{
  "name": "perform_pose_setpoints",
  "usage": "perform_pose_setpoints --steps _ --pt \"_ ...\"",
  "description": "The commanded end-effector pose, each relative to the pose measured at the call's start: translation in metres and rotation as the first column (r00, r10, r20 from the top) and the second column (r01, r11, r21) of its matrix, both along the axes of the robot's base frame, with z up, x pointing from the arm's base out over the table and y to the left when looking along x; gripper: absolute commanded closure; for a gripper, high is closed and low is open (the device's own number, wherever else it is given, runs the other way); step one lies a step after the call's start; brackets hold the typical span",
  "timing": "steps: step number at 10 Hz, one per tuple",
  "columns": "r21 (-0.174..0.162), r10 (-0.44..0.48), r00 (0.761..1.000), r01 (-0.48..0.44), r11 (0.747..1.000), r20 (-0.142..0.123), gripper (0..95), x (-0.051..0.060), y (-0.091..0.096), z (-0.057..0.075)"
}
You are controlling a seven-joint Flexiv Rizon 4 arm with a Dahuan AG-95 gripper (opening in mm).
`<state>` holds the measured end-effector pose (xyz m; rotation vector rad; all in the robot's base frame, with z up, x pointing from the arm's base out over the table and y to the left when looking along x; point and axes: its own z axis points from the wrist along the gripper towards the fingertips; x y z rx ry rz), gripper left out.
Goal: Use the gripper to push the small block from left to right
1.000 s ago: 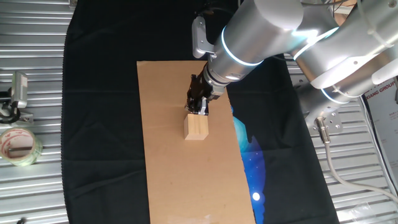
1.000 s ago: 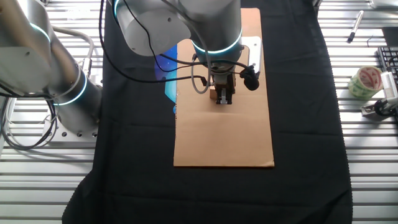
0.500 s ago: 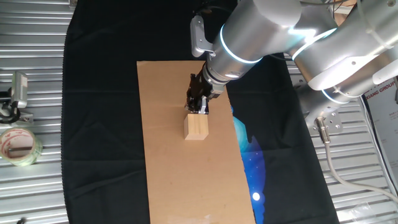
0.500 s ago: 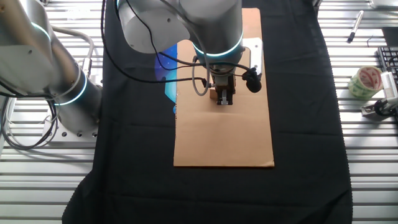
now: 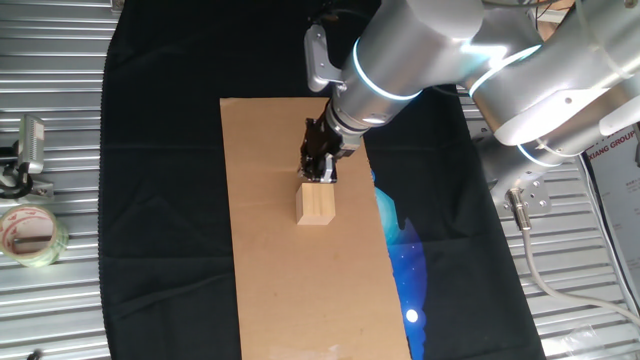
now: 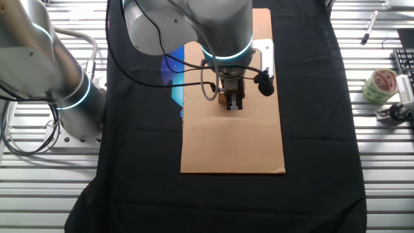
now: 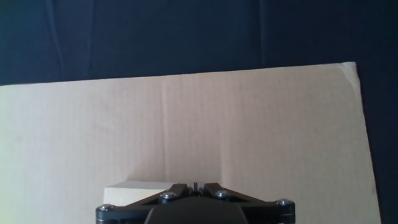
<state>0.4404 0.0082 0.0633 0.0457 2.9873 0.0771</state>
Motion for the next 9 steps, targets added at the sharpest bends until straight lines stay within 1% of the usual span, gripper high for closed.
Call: perform_pose_setpoints --steps 1,9 --pt "0.007 0.01 1.0 -0.01 1.0 -0.011 95.0 0.0007 0.0014 -0.0002" --pt "-0.002 0.005 1.0 -0.005 1.0 -0.014 95.0 0.0007 0.0014 -0.0002"
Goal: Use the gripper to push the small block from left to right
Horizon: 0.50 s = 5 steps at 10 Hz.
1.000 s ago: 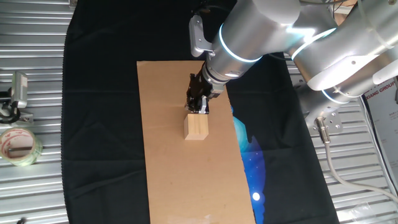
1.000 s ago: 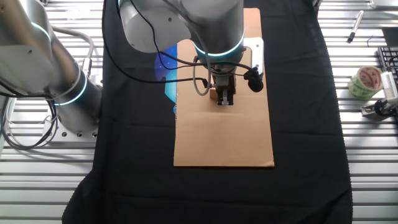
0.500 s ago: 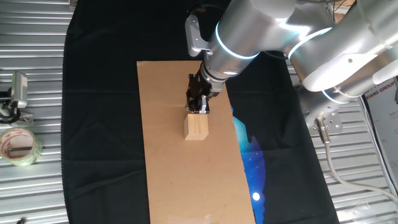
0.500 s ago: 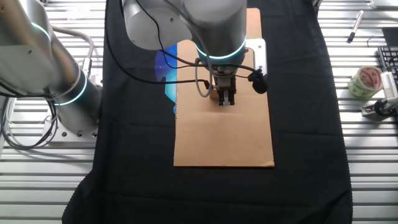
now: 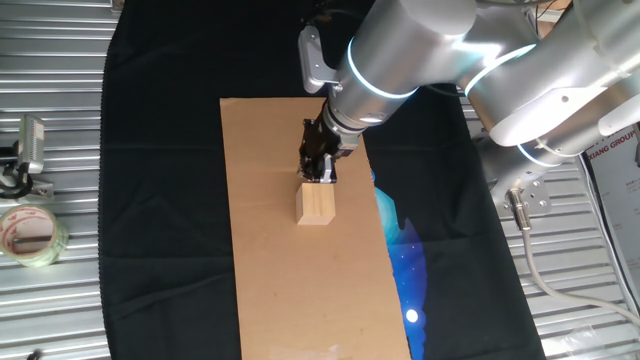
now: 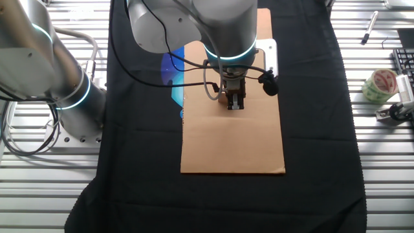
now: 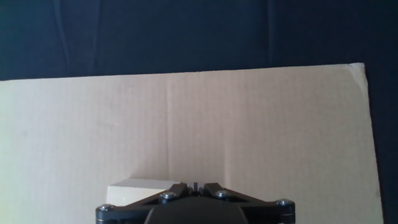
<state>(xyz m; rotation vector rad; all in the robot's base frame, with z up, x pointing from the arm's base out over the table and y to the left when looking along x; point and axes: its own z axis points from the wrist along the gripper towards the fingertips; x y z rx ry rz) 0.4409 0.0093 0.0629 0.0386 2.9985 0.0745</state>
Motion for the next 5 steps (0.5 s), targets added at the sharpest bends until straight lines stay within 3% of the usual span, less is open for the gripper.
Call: perform_pose_setpoints --steps 1,5 --pt "0.0 0.0 1.0 0.0 1.0 -0.003 95.0 0.0002 0.0003 0.0002" --pt "-0.004 -0.001 1.0 0.001 1.0 -0.015 95.0 0.0002 0.0004 0.0001"
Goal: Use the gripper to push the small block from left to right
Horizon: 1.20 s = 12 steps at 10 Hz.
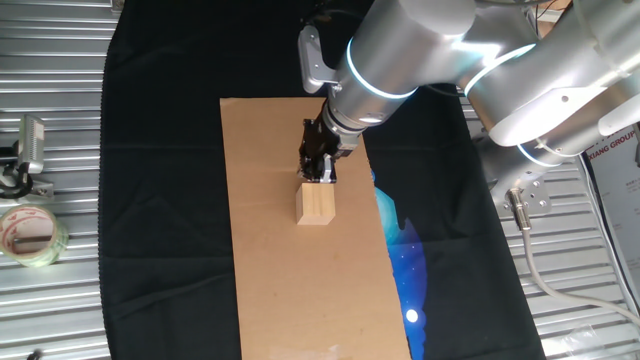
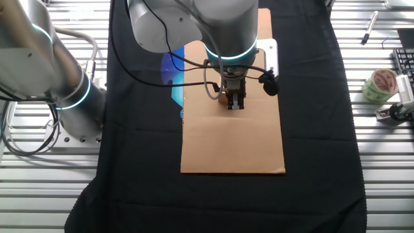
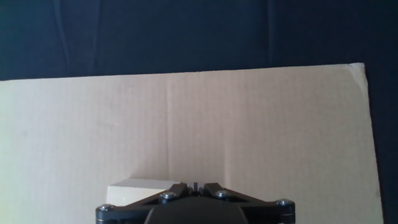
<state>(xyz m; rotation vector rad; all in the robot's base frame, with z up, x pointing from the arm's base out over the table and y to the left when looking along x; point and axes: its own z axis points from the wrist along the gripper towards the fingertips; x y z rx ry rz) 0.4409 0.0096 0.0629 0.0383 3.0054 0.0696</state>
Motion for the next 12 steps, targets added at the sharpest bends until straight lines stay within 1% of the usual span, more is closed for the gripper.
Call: perform_pose_setpoints --steps 1,4,7,12 --pt "-0.003 -0.004 1.0 0.004 1.0 -0.012 95.0 0.0002 0.0001 -0.0001" --pt "0.0 -0.002 1.0 0.002 1.0 -0.013 95.0 -0.0009 0.0008 -0.0016" --pt "-0.002 0.0 1.0 0.0 1.0 -0.007 95.0 -0.0035 0.0031 -0.0071" --pt "0.0 -0.002 1.0 0.002 1.0 -0.009 95.0 -0.0059 0.004 -0.0077"
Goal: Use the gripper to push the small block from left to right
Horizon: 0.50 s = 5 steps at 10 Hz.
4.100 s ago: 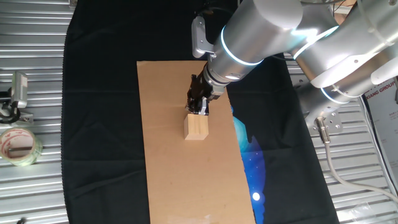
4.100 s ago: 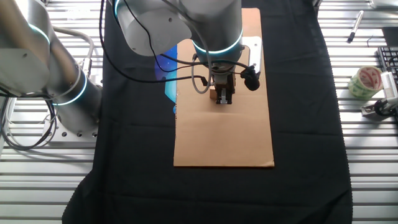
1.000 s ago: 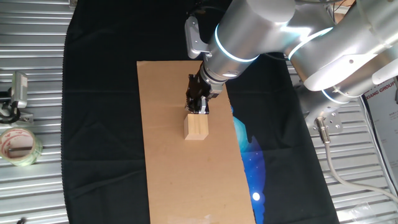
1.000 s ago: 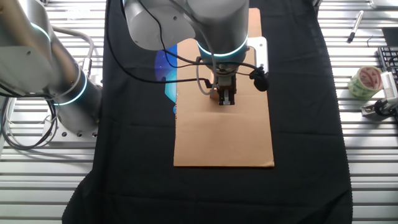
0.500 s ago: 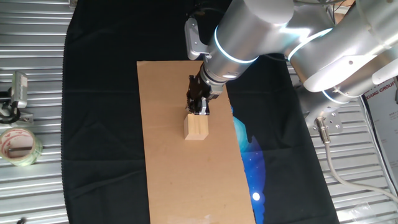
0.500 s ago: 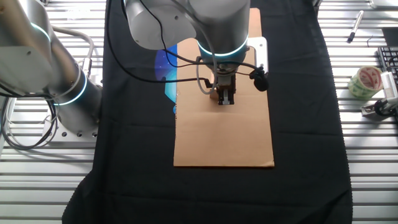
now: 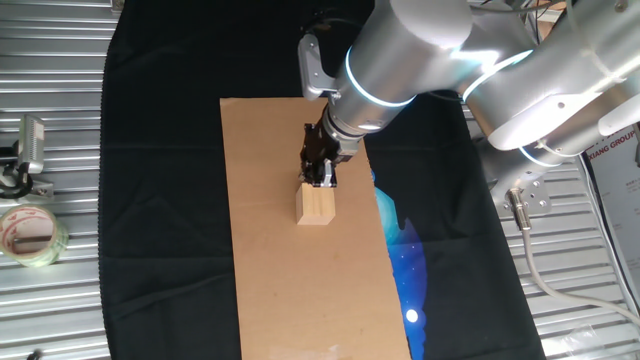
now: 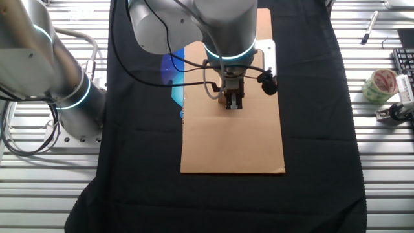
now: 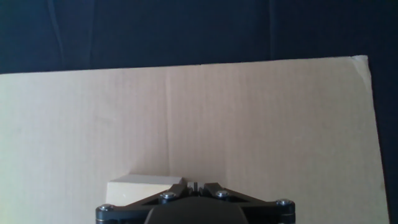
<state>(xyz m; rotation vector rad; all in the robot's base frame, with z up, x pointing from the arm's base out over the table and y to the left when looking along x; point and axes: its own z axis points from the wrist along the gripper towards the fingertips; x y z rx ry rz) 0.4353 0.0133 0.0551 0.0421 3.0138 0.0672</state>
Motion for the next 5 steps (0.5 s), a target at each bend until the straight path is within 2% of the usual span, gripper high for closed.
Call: perform_pose_setpoints --steps 1,5 --pt "0.002 0.0 1.0 0.0 1.0 0.0 95.0 -0.0018 0.0007 0.0" --pt "0.002 0.0 1.0 0.0 1.0 0.003 95.0 -0.0041 0.0013 -0.0004"
